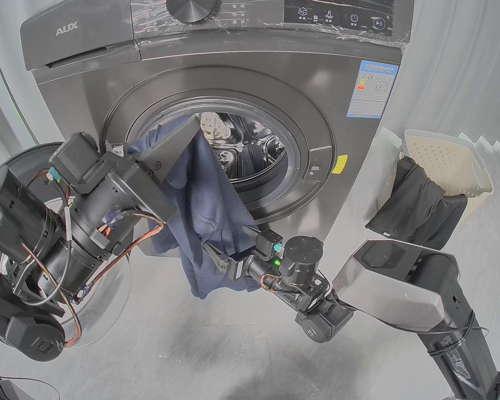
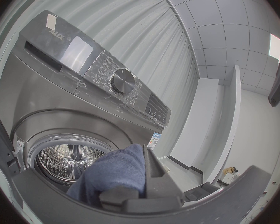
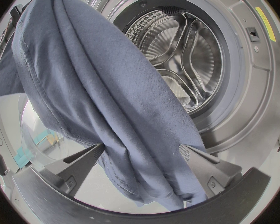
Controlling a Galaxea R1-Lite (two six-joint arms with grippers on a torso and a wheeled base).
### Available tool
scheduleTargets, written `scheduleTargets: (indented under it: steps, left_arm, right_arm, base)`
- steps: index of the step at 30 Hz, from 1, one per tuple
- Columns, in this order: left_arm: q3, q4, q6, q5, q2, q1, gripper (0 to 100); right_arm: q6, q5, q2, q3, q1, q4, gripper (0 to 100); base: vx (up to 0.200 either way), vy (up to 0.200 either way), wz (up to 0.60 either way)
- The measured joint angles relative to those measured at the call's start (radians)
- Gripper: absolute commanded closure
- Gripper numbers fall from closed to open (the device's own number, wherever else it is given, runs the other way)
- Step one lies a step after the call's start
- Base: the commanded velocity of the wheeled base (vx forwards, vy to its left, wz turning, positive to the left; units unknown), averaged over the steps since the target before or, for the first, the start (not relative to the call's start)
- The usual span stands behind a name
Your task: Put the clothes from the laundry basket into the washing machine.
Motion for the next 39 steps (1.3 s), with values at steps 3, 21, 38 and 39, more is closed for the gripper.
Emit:
scheduleTargets:
  steps: [3,21,38,39]
  left_arm:
    - [0.0,0.0,-0.003,-0.002,-0.004,0.0,100]
    - [-0.001,0.003,-0.005,0.007,0.016,0.015,100]
    - [-0.015,0.004,-0.005,0.006,0.013,0.036,100]
    - [-0.015,0.003,-0.005,0.006,0.013,0.036,100]
  right_arm:
    - [0.0,-0.001,0.026,-0.047,0.004,-0.004,100]
    - [0.001,0.002,-0.103,0.203,0.012,-0.032,0]
    - [0.001,-0.005,-0.197,0.407,-0.009,-0.006,0]
    - [0.001,-0.004,-0.198,0.397,-0.011,-0.005,0]
  base:
    - [0.0,0.0,0.0]
    - [0.0,0.0,0.0]
    - [0.0,0.0,0.0]
    - [0.0,0.0,0.0]
